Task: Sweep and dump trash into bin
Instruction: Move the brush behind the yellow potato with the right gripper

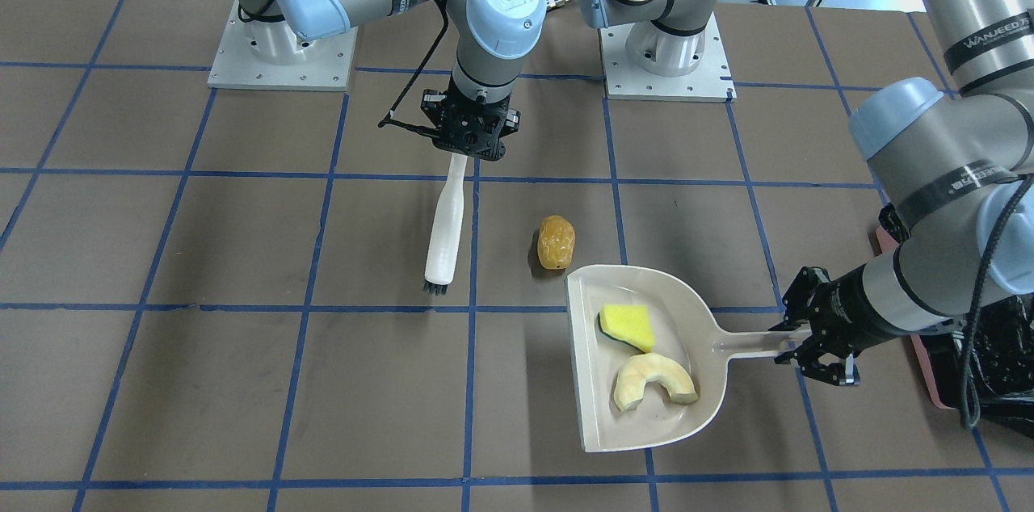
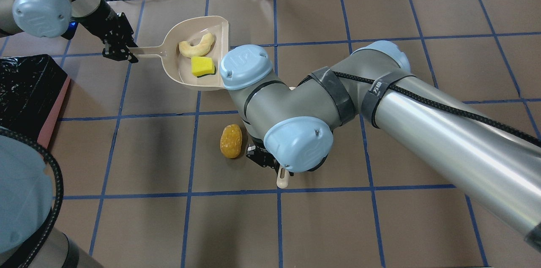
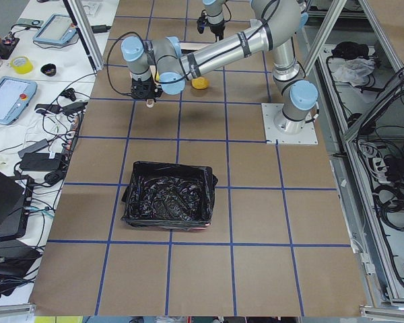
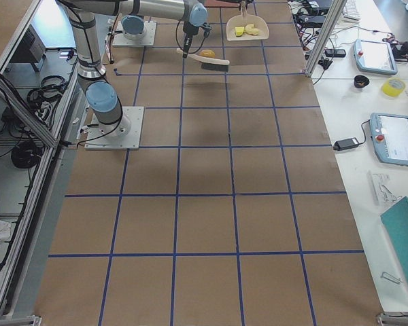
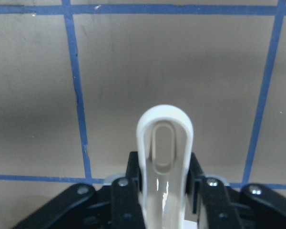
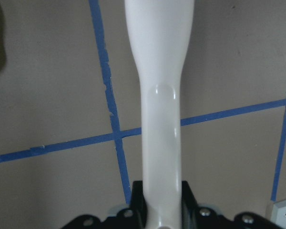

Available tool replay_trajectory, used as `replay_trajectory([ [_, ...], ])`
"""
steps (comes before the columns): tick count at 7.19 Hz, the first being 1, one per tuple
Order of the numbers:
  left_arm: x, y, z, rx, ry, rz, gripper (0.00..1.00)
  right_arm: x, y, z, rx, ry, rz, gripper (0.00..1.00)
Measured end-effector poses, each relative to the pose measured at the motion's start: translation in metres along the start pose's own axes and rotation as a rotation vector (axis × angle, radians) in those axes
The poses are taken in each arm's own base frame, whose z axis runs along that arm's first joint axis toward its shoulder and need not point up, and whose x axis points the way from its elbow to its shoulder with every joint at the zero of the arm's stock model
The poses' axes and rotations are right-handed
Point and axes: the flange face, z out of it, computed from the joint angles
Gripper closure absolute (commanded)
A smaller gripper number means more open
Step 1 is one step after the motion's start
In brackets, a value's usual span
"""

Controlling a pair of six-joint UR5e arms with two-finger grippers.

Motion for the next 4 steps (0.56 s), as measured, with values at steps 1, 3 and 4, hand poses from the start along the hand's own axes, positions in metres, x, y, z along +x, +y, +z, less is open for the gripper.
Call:
replay_trajectory([
  [1,-0.019,-0.019,0.002,0.008,-0.017,0.009,1.00,-0.003,0.002,0.013,-0.008,-0.029,0.000,0.99],
  [3,-0.059,-0.055,0.020,0.055,-0.061,0.031,1.00,-0.009,0.004,0.019,-0.002,-0.087,-0.004,1.00],
  [4,-0.075,-0.070,0.032,0.084,-0.054,0.018,1.00,-0.012,0.006,0.021,0.005,-0.096,-0.012,1.00],
])
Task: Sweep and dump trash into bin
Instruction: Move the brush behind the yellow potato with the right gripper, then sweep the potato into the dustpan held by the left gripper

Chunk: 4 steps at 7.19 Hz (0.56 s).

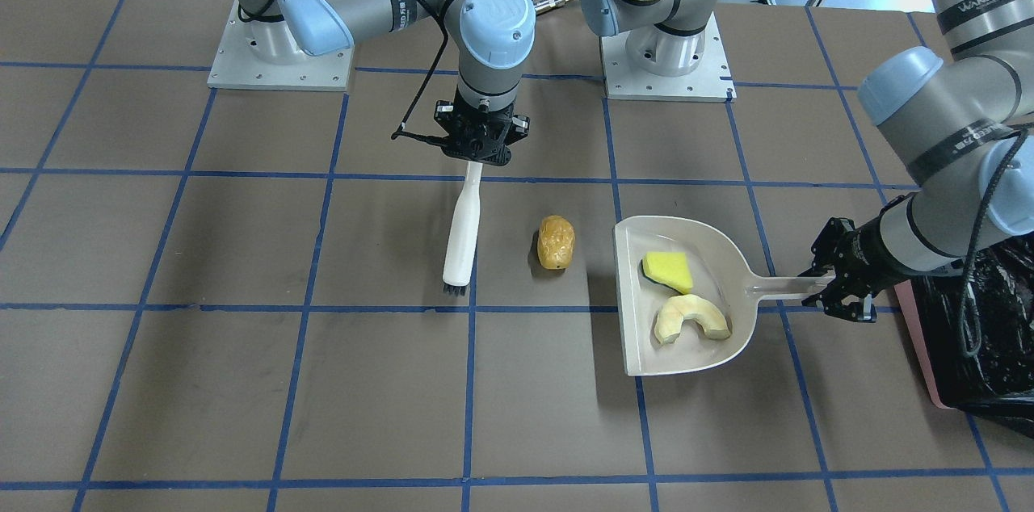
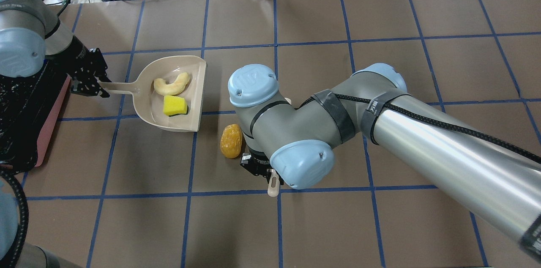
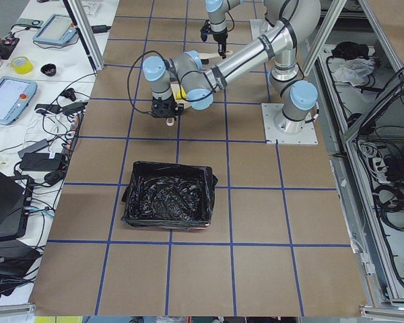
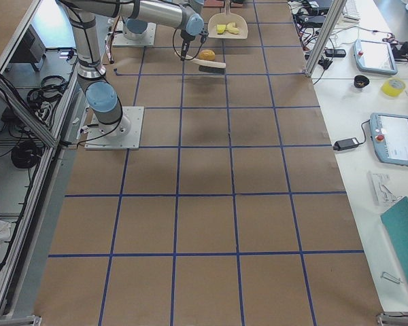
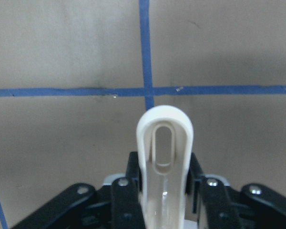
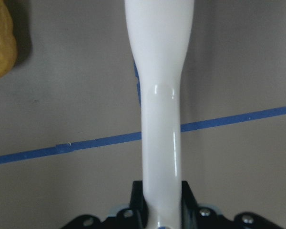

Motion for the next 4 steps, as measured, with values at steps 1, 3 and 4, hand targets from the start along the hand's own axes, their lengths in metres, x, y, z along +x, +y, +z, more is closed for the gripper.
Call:
replay_trajectory([
  [1,-0.015,-0.008,0.012,0.052,0.007,-0.022,1.00,-0.005,0.003,0.000,0.014,-0.011,-0.012,1.00],
  [3,-0.040,-0.002,0.005,0.164,0.020,-0.071,1.00,-0.015,0.005,-0.003,0.069,-0.053,-0.035,1.00],
  [4,-0.052,0.010,-0.004,0.193,0.033,-0.081,1.00,-0.021,0.007,0.000,0.091,-0.067,-0.048,1.00],
])
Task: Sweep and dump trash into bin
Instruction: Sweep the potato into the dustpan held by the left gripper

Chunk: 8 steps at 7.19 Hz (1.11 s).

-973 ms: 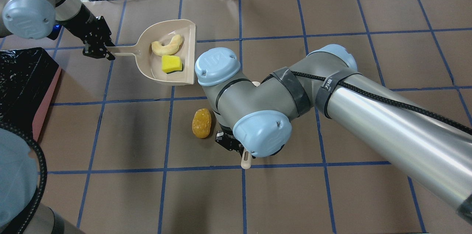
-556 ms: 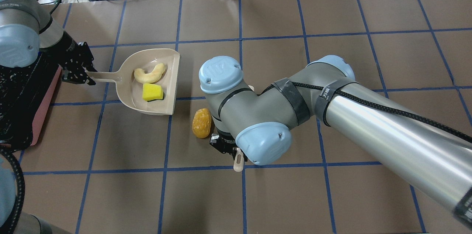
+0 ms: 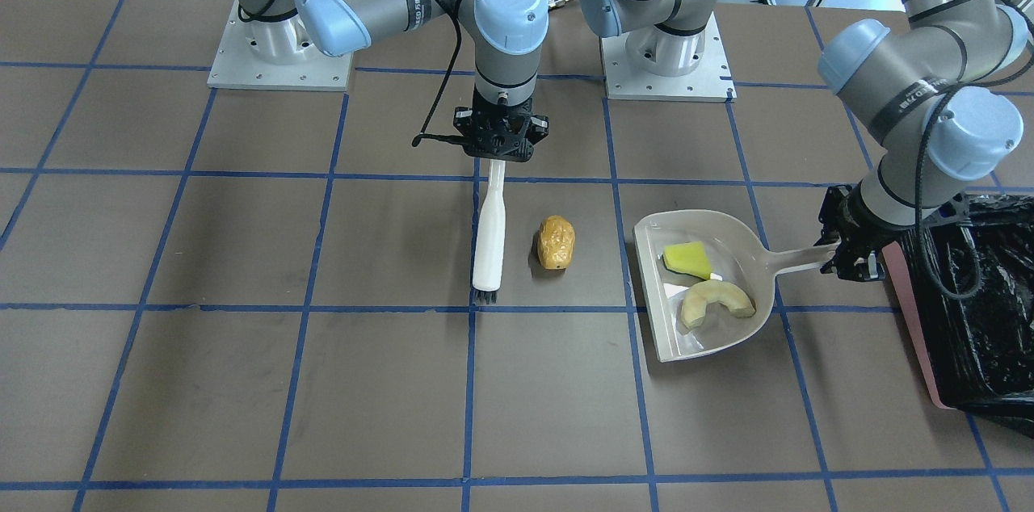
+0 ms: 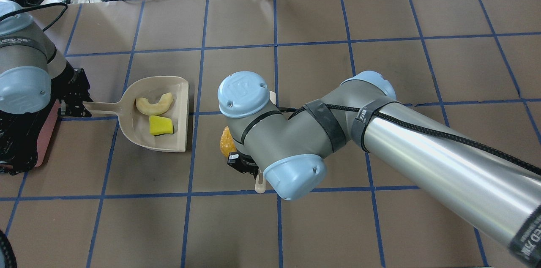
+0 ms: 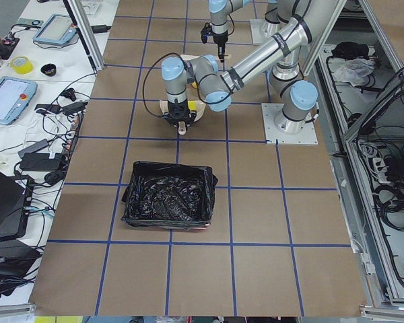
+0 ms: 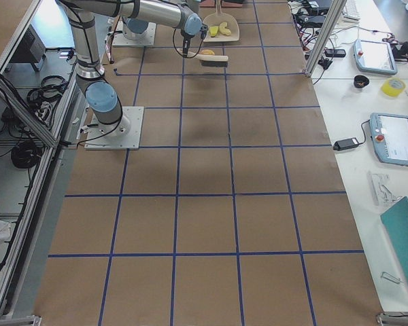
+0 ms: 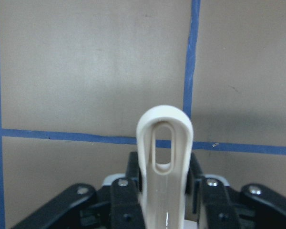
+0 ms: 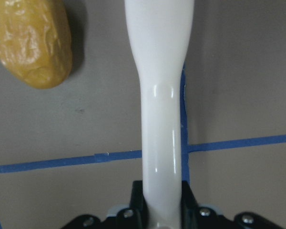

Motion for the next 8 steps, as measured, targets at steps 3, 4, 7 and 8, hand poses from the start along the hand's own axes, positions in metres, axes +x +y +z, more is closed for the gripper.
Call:
replay_trajectory([
  [3,-0.023,0.055,-0.010,0.019,0.003,0.006,1.00,-0.008,0.003,0.023,-0.013,0.016,0.028,1.00],
  [4,-0.027,0.074,-0.002,0.017,-0.015,0.008,1.00,-0.009,0.003,0.027,-0.020,0.017,0.057,1.00],
  [7,-0.034,0.100,0.017,0.013,-0.054,-0.003,1.00,-0.027,0.005,0.041,-0.047,-0.027,0.063,1.00],
  [8,-0.034,0.104,0.017,0.014,-0.055,-0.006,1.00,-0.042,0.007,0.047,-0.042,-0.038,0.044,1.00],
])
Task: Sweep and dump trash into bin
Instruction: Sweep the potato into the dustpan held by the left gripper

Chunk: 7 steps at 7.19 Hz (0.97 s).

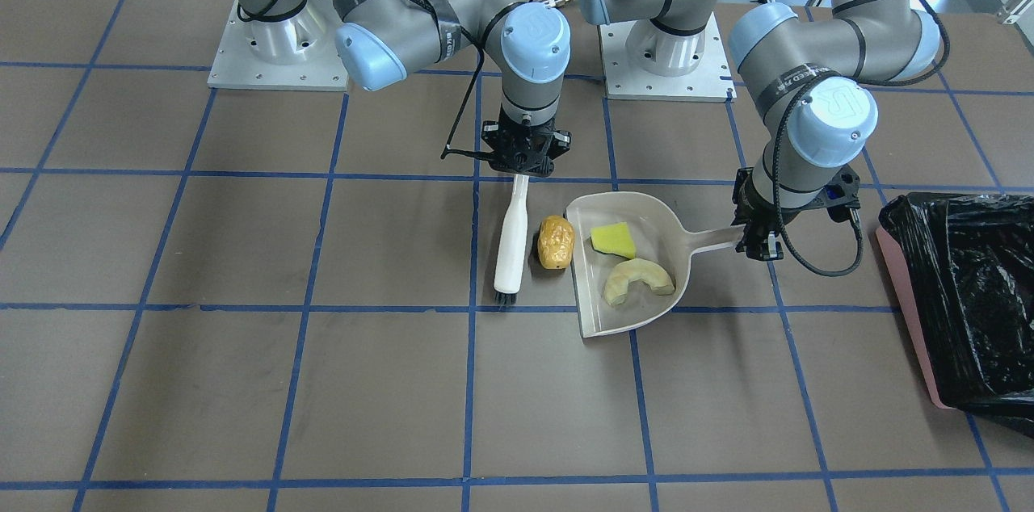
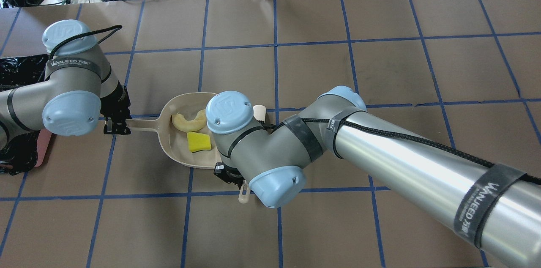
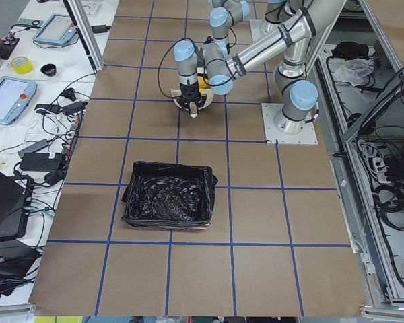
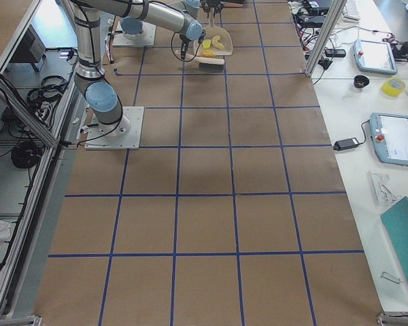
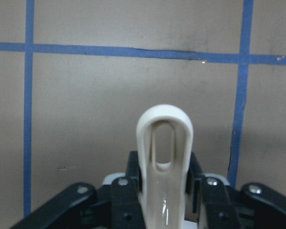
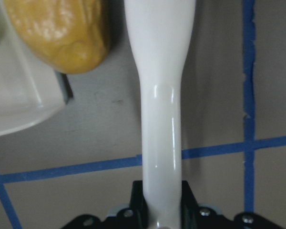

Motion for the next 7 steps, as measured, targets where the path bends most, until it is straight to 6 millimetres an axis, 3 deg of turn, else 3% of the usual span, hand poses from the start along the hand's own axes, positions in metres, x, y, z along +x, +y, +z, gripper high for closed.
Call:
replay_trajectory([
  [2,-0.001,0.015,0.000,-0.001,0.001,0.006,1.00,-0.033,0.002,-0.004,0.026,-0.029,-0.017,1.00],
  [4,-0.001,0.035,0.002,-0.037,0.005,0.029,1.00,-0.052,-0.001,-0.012,0.021,-0.080,0.021,1.00],
  [7,0.012,0.049,0.019,-0.171,-0.008,0.060,1.00,-0.049,-0.008,-0.024,0.047,-0.013,0.019,1.00],
])
